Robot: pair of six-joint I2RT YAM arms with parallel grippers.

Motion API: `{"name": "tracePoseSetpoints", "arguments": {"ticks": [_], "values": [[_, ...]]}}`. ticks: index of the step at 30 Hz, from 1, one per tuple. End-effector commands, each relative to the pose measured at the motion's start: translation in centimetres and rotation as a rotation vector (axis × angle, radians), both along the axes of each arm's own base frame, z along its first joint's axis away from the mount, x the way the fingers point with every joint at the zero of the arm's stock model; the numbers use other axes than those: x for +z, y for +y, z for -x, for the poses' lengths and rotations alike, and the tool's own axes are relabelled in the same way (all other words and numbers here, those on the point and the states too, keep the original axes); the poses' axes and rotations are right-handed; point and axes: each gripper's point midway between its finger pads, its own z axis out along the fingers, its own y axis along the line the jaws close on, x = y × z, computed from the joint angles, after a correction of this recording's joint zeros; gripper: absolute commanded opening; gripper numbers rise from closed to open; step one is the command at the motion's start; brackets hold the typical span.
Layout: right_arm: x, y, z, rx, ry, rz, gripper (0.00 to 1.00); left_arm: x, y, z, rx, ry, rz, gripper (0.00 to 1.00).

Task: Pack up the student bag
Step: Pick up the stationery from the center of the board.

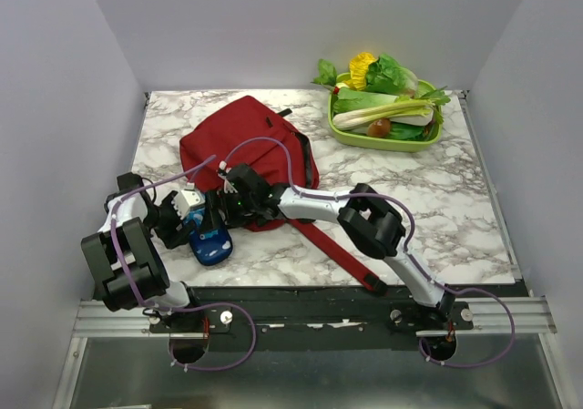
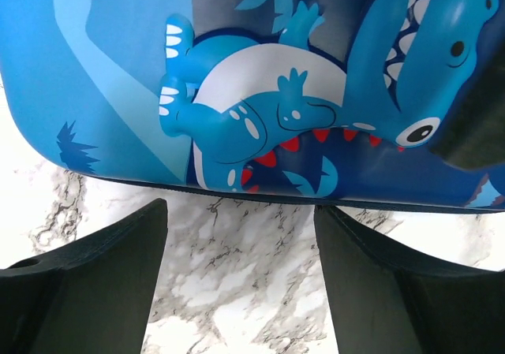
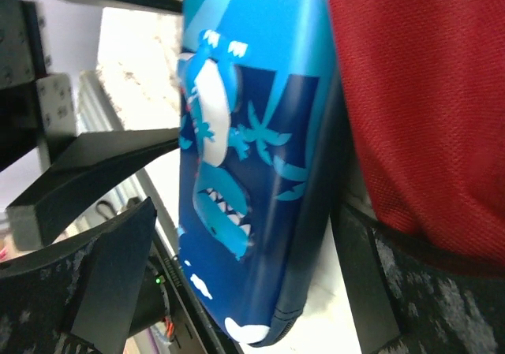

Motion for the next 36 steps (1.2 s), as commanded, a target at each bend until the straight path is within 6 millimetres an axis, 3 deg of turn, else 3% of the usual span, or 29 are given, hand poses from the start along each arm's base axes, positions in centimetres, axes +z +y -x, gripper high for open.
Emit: {"name": "tracePoseSetpoints", "arguments": {"ticks": [1, 3, 6, 10, 19, 29, 31, 36], "values": [[4.2, 1.7, 2.9, 0.131, 0.032, -0.238, 1.0, 0.0, -0.9, -1.0, 0.005, -0.023, 0.042, 0.81], [6.7, 1.7, 3.4, 0.158, 0.004, -0.318, 1.0, 0.0, -1.1, -1.0, 0.011, -0.025, 0.057, 0.81], [7.4, 1.3, 3.8, 0.164, -0.023, -0.351, 1.0, 0.4, -1.6, -1.2, 0.015, -0.043, 0.087, 0.81], [6.5, 1.1, 4.1, 0.165, 0.0, -0.334, 0.98, 1.2, -2.7, -1.2, 0.02, -0.054, 0.149, 0.8], [6.3, 2.0, 4.6, 0.189, -0.043, -0.304, 0.96, 4.4, -5.8, -2.1, -0.031, -0.107, 0.266, 0.8], [9.5, 1.3, 6.0, 0.235, -0.16, -0.416, 0.88, 2.3, -5.6, -2.5, -0.034, -0.06, 0.244, 0.8], [11.3, 1.1, 6.2, 0.25, -0.191, -0.475, 0.88, 1.9, -5.5, -2.4, -0.039, -0.053, 0.225, 0.8], [12.2, 0.7, 7.2, 0.298, -0.228, -0.485, 0.87, 1.9, -5.7, -2.1, -0.055, -0.052, 0.227, 0.79]]}}
